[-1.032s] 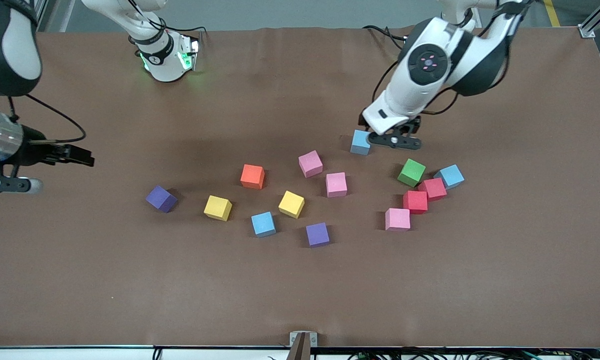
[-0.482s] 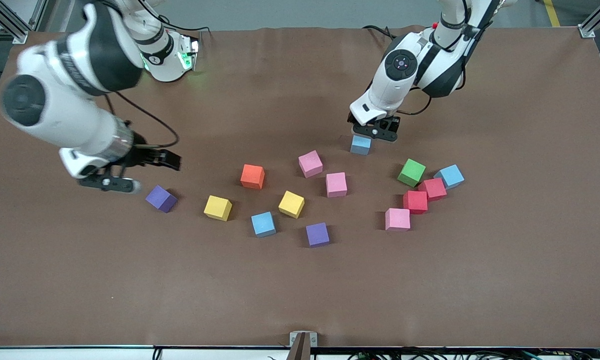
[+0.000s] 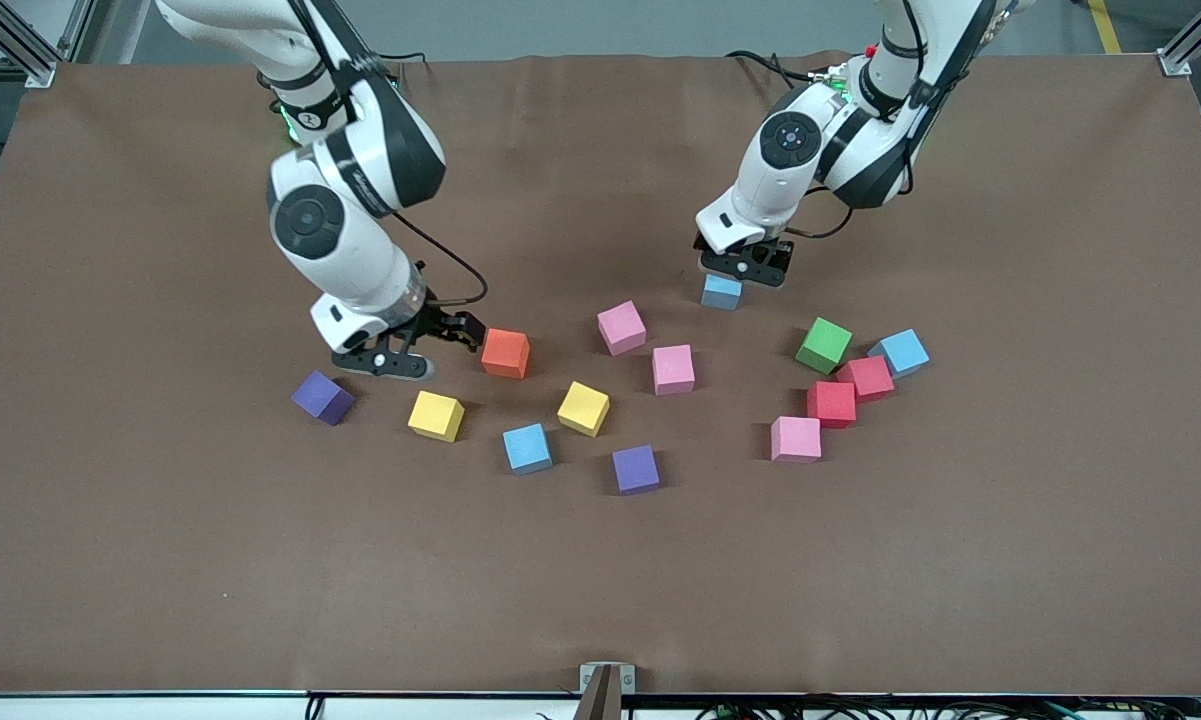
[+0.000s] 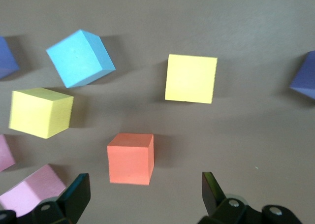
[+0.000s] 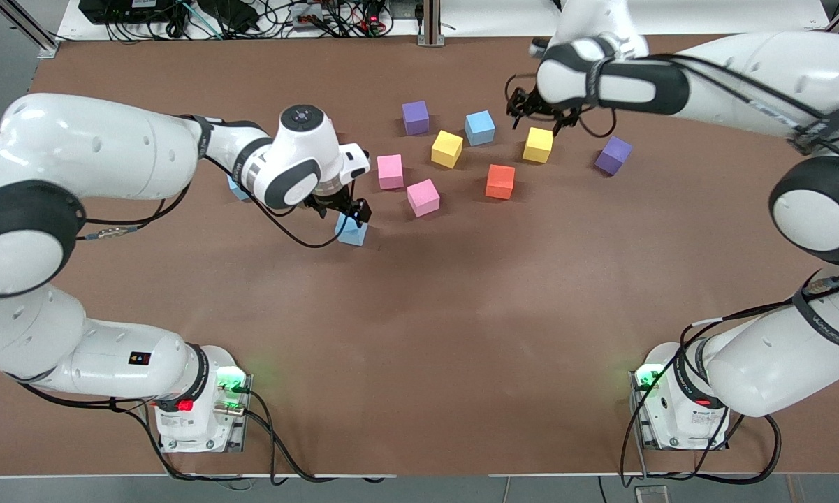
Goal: Arrange 11 blocks into digit 3
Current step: 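Grasp the blue cube with the left gripper while the right gripper grasps orange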
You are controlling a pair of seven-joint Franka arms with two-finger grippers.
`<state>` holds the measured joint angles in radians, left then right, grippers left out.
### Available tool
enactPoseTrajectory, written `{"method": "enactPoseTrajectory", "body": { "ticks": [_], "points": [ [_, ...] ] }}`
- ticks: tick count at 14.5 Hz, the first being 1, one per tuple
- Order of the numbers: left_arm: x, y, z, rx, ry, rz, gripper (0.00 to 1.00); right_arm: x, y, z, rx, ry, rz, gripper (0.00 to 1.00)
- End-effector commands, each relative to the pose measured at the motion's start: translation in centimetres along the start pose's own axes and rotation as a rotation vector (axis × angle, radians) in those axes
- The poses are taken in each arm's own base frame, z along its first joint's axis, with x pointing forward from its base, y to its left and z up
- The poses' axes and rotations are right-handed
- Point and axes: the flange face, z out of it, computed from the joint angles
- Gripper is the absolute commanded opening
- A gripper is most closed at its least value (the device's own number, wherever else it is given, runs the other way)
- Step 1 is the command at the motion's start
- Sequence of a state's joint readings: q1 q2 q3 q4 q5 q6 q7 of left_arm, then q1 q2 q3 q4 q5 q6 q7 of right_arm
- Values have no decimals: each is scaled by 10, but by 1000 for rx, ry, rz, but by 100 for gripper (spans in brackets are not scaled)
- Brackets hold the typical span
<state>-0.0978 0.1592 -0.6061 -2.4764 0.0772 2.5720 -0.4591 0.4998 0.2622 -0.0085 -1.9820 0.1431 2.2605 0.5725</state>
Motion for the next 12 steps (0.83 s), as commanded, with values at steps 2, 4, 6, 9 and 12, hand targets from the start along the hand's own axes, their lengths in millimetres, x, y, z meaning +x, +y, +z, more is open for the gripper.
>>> {"method": "enactPoseTrajectory", "body": {
  "ticks": [2,4,6,9,12],
  "points": [
    [5,6,19,-7,3,15,100,-4,-14,43,1,14,61,100],
    [5,8,25,-22,6,5,99,-6,-19,64,-7,12,68,100],
    [7,9,29,-32,0,-21,87,-13,-29,82,-7,19,101,100],
    [15,8,31,-20,12,-42,61,-18,-35,101,-13,19,109,100],
    [18,8,30,-16,20,-75,47,-27,-42,115,-27,11,128,100]
  ]
}}
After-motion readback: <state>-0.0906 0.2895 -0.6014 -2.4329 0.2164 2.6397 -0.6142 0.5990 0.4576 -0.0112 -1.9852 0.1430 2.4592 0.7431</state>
